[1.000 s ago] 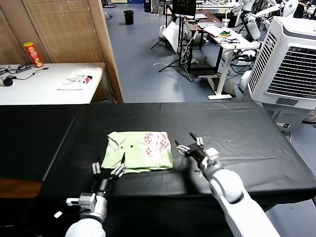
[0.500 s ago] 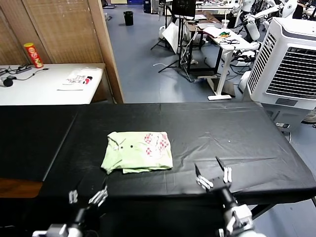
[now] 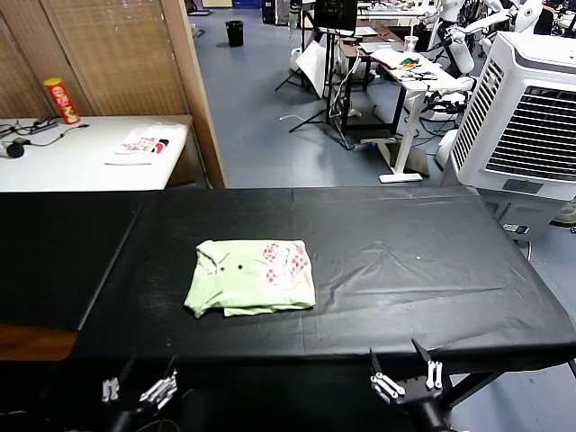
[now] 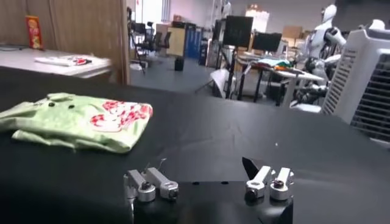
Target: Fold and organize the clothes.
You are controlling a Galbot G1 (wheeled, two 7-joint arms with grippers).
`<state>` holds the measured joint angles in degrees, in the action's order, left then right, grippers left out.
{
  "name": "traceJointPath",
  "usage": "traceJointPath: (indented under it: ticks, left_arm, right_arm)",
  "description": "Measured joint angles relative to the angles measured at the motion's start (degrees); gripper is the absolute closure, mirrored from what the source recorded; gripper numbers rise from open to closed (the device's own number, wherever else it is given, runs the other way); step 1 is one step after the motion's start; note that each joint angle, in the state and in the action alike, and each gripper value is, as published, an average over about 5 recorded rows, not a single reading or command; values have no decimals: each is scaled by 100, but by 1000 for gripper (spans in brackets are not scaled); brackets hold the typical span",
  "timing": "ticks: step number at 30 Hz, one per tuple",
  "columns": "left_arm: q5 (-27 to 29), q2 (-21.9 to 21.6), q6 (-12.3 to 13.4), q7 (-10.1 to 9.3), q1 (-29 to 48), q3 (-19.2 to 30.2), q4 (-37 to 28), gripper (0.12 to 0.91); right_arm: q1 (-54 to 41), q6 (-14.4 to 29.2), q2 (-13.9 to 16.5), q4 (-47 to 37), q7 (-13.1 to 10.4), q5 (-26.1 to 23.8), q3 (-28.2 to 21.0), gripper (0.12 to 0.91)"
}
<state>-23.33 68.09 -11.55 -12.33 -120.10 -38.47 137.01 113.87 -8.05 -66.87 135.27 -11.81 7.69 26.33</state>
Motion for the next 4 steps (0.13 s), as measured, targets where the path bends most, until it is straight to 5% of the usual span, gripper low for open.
traceJointPath:
  ticks: [4]
  left_arm:
    - [-5,-6,-62,8,12,-12,25,232]
  right_arm:
    - [52,-10,0,20,0,0,3,227]
